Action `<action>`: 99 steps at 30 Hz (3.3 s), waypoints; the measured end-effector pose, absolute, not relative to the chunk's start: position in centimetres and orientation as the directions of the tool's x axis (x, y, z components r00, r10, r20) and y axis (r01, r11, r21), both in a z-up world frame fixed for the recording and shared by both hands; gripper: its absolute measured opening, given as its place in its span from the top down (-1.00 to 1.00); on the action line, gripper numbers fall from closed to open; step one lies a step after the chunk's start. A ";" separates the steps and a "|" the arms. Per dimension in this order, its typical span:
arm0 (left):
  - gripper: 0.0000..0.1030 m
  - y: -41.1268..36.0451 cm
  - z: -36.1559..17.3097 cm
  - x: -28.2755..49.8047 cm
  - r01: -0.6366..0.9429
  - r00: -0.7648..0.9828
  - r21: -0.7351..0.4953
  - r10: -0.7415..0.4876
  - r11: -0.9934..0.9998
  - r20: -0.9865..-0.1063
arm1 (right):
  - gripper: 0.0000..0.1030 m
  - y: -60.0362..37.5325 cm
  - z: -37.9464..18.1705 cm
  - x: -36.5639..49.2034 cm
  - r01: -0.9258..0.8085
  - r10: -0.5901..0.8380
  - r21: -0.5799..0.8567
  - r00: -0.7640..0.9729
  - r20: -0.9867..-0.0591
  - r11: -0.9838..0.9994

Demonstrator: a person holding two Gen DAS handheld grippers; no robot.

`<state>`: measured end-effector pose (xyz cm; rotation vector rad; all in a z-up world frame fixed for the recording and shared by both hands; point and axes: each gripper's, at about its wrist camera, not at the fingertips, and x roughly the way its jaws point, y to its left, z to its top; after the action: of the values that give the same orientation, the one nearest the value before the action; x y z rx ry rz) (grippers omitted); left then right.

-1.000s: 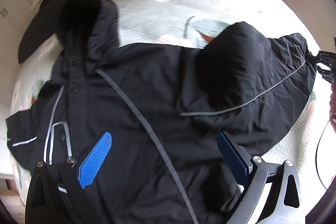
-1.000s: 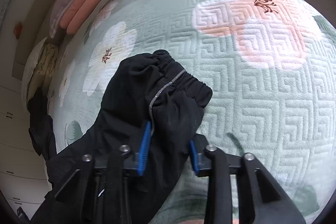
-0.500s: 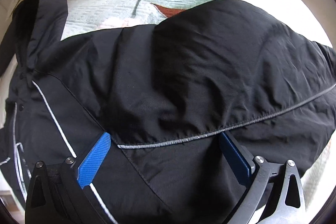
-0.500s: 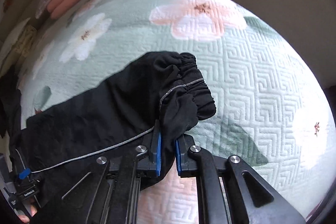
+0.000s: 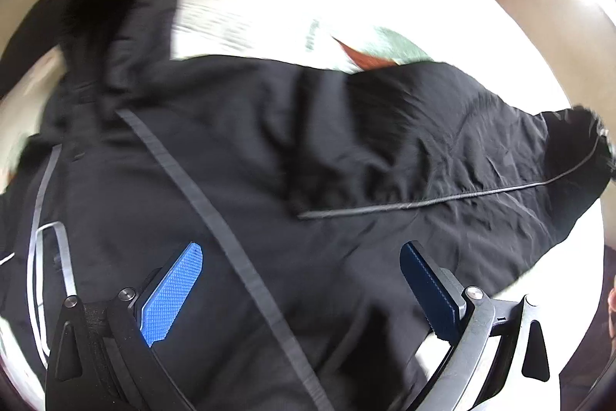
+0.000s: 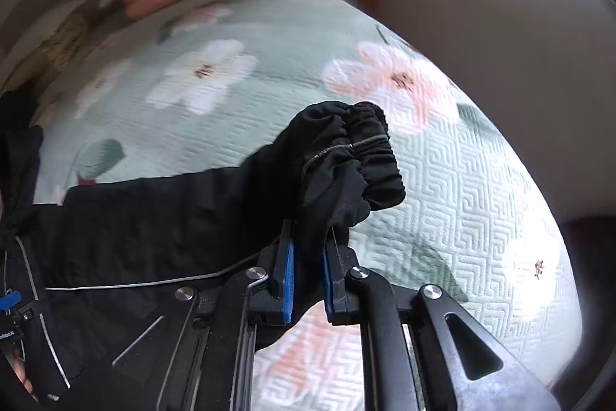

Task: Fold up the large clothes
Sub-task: 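Carry the sleeve cuff with the right gripper across the jacket body, then lower the sleeve onto the jacket and open the right gripper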

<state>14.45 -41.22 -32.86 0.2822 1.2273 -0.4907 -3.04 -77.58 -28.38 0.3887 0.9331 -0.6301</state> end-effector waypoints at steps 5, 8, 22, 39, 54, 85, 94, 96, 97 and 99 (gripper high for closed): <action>-0.99 -33.1 -28.9 14.2 0.445 0.320 -0.033 -0.193 0.895 -0.928 | 0.73 -66.8 -23.3 2.5 0.484 -0.240 0.097 0.587 -0.773 0.870; -0.99 -28.5 -26.6 13.9 0.408 0.344 -0.026 -0.180 0.913 -0.921 | 0.73 -59.2 -22.2 6.9 0.377 -0.182 0.093 0.632 -0.753 0.922; -0.99 -1.7 -23.3 17.6 0.113 0.455 0.104 0.042 0.988 -0.889 | 0.74 -22.9 -28.6 22.7 -0.042 0.110 0.106 0.595 -0.796 0.993; -0.99 2.9 -28.1 19.0 0.084 0.356 0.004 -0.026 0.996 -0.934 | -0.25 -32.5 -37.5 22.5 0.197 -0.103 -0.032 0.364 -0.926 0.980; -0.99 2.1 -27.7 19.4 0.106 0.368 0.018 -0.023 0.994 -0.929 | 0.66 -32.7 -34.4 21.2 0.153 0.030 0.105 0.426 -0.904 0.983; -0.87 0.2 -32.4 27.6 0.230 0.202 -0.354 -0.401 0.906 -0.894 | -0.20 -35.0 -30.7 17.8 0.201 -0.061 0.017 0.373 -0.926 0.980; 0.54 -2.0 -36.7 30.4 0.242 0.127 -0.403 -0.440 0.883 -0.889 | 0.22 -41.9 -37.4 16.6 0.312 -0.102 -0.010 0.279 -0.955 0.950; 0.60 -2.2 -35.0 30.1 0.262 0.176 -0.386 -0.437 0.884 -0.882 | 0.22 -41.4 -36.5 16.8 0.293 -0.107 -0.024 0.270 -0.957 0.956; 0.62 -2.0 -34.3 30.1 0.261 0.192 -0.390 -0.444 0.883 -0.875 | 0.22 -40.9 -36.0 16.7 0.286 -0.084 -0.002 0.276 -0.957 0.958; 0.62 -0.6 -32.6 29.8 0.237 0.236 -0.409 -0.460 0.881 -0.856 | 0.19 -40.1 -34.4 16.7 0.274 -0.026 0.058 0.296 -0.955 0.960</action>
<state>29.84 -0.63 -32.56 -0.2097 1.2454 -0.4828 16.74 -40.11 -34.35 0.2268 1.2577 -0.2019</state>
